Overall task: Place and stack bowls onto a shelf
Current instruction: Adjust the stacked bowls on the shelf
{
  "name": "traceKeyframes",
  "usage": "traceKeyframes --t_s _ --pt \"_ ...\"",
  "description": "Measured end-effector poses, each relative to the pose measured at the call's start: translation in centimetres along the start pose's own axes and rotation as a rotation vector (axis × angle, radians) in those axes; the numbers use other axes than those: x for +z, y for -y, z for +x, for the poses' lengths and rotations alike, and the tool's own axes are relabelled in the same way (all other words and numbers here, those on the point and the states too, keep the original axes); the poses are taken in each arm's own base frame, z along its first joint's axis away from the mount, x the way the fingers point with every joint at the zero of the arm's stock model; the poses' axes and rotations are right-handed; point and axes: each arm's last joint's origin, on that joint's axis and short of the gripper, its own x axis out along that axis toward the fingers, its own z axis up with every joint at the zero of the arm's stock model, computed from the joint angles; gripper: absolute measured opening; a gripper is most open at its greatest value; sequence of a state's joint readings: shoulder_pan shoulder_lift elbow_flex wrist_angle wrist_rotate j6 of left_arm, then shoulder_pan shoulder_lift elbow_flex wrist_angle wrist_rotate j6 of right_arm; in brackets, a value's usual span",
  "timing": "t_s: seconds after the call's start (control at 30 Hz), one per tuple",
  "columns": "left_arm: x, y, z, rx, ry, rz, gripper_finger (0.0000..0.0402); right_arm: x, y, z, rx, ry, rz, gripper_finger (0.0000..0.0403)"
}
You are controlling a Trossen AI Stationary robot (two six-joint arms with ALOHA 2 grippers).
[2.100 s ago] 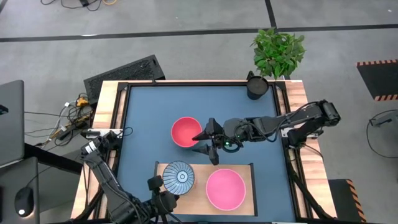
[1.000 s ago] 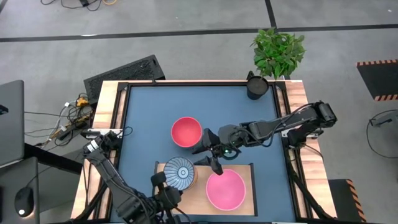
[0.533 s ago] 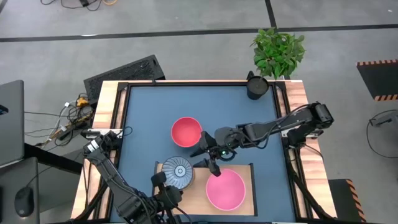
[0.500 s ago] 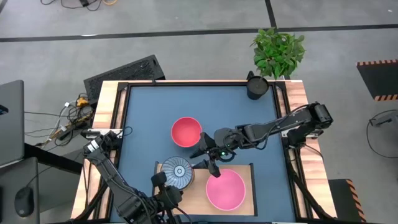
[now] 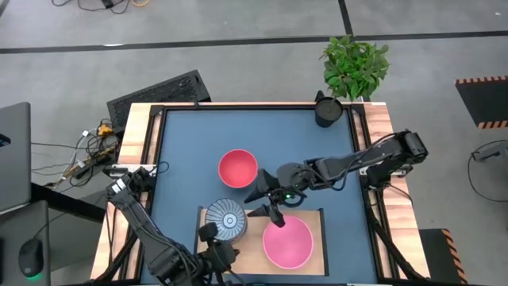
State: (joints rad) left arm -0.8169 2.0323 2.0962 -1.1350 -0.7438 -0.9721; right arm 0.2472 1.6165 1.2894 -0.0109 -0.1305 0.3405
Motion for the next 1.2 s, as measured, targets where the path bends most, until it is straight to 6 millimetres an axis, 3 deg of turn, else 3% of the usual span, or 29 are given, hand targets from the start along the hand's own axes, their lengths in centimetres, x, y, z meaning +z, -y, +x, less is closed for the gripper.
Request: traceKeyframes --t_s 0.43,0.63,0.87,1.2 --pt "4.1 -0.6 -5.3 -0.123 0.041 -0.087 0.0 1.1 1.6 -0.3 -0.033 0.074 0.005 0.0249" --pt "2.4 -1.9 -5.7 -0.052 -0.161 -0.124 0.0 2.0 2.3 -0.5 -0.035 0.144 -0.005 0.0249" --pt "1.1 -2.1 -5.2 0.028 -0.274 -0.142 0.0 2.3 3.5 -0.6 -0.059 0.159 0.0 0.0249" --pt "-0.2 -1.4 -5.5 0.058 -0.228 -0.185 0.0 2.5 3.7 -0.1 -0.051 0.192 -0.03 0.0249"
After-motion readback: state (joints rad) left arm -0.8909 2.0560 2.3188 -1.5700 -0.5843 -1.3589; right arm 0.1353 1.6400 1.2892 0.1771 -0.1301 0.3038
